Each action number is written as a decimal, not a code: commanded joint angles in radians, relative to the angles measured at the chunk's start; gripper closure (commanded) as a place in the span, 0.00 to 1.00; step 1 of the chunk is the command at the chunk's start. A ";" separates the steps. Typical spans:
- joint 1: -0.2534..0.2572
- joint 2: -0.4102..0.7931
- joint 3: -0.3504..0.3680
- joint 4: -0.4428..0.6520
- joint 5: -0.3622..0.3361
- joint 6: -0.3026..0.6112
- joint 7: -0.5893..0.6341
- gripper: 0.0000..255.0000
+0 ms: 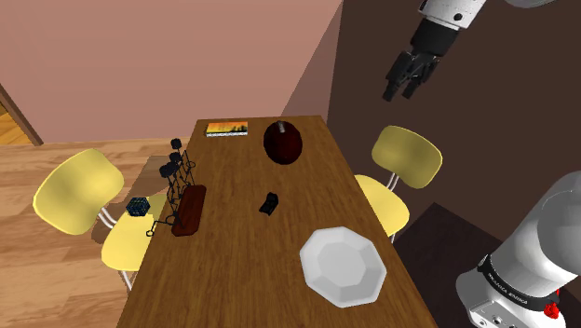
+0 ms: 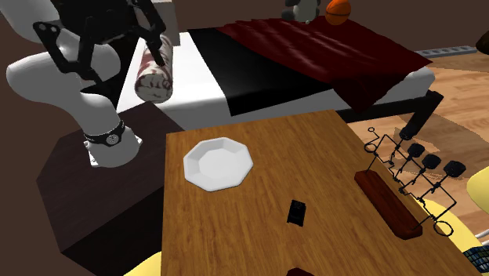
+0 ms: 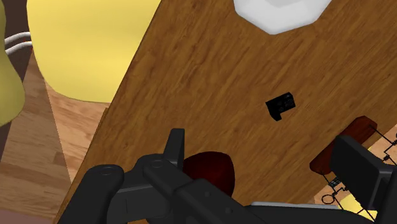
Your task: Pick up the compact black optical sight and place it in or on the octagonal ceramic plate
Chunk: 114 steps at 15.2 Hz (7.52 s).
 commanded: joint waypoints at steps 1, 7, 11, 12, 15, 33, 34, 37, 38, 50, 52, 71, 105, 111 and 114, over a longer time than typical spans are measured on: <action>0.009 0.042 0.018 -0.024 0.007 0.065 0.003 0.00; 0.036 0.203 0.075 -0.047 0.022 0.245 0.021 0.00; 0.050 0.329 0.112 -0.037 0.022 0.358 0.037 0.00; 0.053 0.363 0.121 -0.031 0.020 0.385 0.042 0.00; 0.061 0.467 0.148 -0.006 0.008 0.461 0.059 0.00; 0.173 1.146 0.183 0.370 -0.224 0.724 0.245 0.00; 0.184 1.184 0.178 0.403 -0.235 0.727 0.253 0.00; 0.217 1.297 0.164 0.506 -0.262 0.730 0.270 0.00; 0.220 1.309 0.162 0.511 -0.264 0.738 0.271 0.00; 0.233 1.390 0.148 0.547 -0.277 0.782 0.279 0.00; 0.233 1.390 0.148 0.547 -0.277 0.782 0.279 0.00; 0.221 1.308 0.164 0.534 -0.262 0.713 0.270 1.00; 0.323 0.538 0.317 -0.504 -0.021 0.998 0.353 1.00; 0.266 0.661 0.346 -0.504 -0.140 1.118 0.438 1.00; 0.233 0.728 0.341 -0.497 -0.292 1.173 0.549 1.00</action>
